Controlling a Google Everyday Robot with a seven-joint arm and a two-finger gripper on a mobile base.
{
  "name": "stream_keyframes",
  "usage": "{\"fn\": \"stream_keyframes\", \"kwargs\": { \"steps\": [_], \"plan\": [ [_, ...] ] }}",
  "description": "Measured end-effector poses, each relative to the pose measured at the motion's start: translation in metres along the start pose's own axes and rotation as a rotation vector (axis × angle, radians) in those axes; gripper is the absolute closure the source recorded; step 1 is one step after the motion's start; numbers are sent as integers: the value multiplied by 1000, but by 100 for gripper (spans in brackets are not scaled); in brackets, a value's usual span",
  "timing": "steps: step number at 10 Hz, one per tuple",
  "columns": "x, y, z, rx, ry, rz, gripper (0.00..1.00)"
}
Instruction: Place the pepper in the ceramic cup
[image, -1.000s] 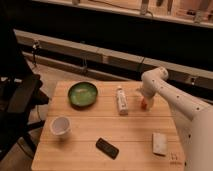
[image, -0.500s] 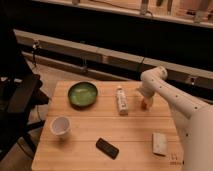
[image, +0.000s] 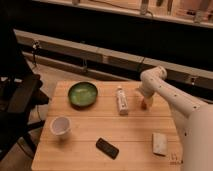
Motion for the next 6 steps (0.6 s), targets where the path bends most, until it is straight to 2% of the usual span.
{"fn": "stream_keyframes", "kwargs": {
  "steps": [2,6],
  "plan": [
    [12,9,5,-23,-5,33,20],
    [11,14,14,-72,-19,38,20]
  ]
}}
